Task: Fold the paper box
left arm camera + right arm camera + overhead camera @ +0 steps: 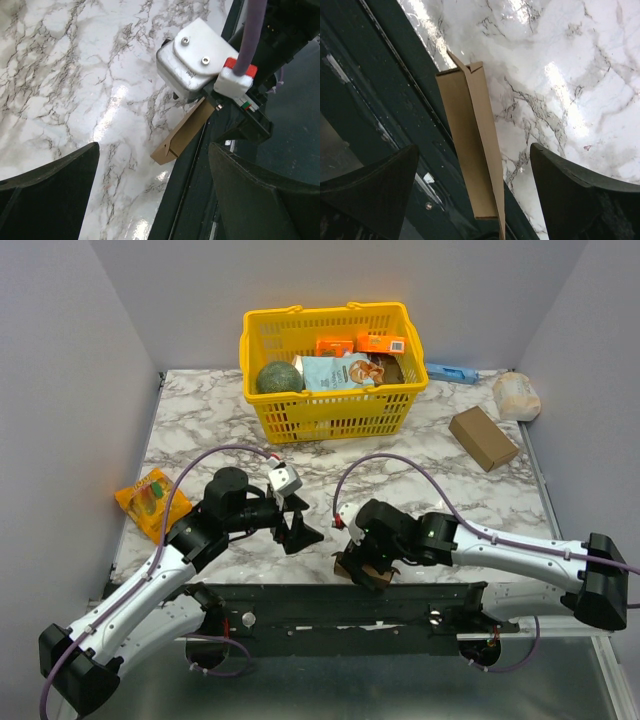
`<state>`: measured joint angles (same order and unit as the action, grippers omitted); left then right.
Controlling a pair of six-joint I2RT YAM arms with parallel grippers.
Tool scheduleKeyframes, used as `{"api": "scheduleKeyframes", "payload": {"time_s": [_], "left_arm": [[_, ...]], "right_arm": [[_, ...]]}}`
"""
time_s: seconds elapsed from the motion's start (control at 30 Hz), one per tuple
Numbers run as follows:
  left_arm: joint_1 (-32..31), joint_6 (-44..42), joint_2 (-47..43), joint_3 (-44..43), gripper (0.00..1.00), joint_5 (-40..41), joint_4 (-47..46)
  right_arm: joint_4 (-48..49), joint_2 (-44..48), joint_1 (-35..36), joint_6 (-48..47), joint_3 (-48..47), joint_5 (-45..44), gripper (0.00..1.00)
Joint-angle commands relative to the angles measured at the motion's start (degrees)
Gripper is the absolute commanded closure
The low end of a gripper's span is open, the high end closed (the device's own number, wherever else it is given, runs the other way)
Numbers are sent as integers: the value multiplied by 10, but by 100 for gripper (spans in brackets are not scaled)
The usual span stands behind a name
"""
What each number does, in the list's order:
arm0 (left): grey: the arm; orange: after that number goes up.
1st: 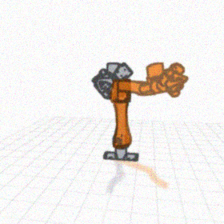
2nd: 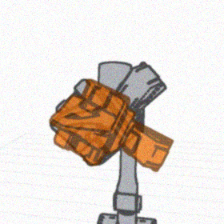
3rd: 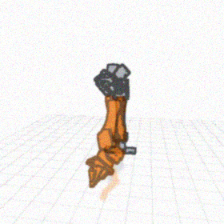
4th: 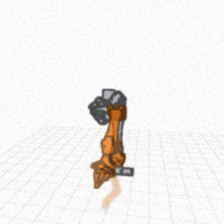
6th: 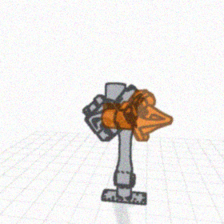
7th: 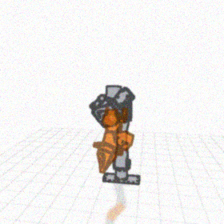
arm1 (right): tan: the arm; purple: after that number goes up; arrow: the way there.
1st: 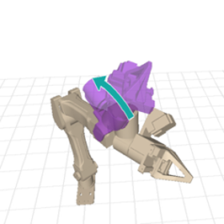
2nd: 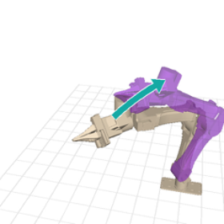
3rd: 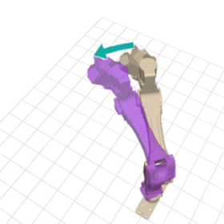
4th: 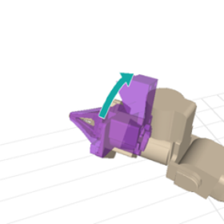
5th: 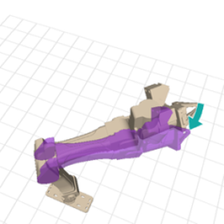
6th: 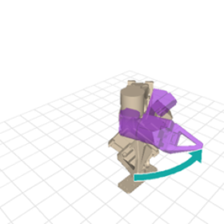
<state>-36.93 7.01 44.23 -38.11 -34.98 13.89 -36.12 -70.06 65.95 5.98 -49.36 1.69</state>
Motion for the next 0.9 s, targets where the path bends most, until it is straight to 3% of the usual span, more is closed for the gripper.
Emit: {"api": "scheduleKeyframes", "payload": {"time_s": [0.0, 0.13, 0.23, 0.37, 0.47, 0.6, 0.87], "left_arm": [[6, -2, -26, -11, 1, 22, 2], [11, 3, -34, -9, 1, 31, 3], [12, 5, -36, -10, 1, 31, 2], [13, 3, -36, -10, 1, 26, 1], [13, 5, -35, -11, 1, 25, 0], [14, 6, -31, -8, 1, 12, -7], [13, 13, 43, -10, 1, -140, -21]], "right_arm": [[-11, -41, 12, 9, -31, -13, 3], [-21, -76, 15, 12, -46, -37, 9], [-26, -97, 19, 12, -51, -42, 21], [-27, -103, 18, 10, -56, -56, 47], [-21, -92, 19, -3, -56, -49, 58], [-9, -77, 18, -30, -51, -28, 63], [-7, 6, 8, -91, -67, 30, 65]]}}
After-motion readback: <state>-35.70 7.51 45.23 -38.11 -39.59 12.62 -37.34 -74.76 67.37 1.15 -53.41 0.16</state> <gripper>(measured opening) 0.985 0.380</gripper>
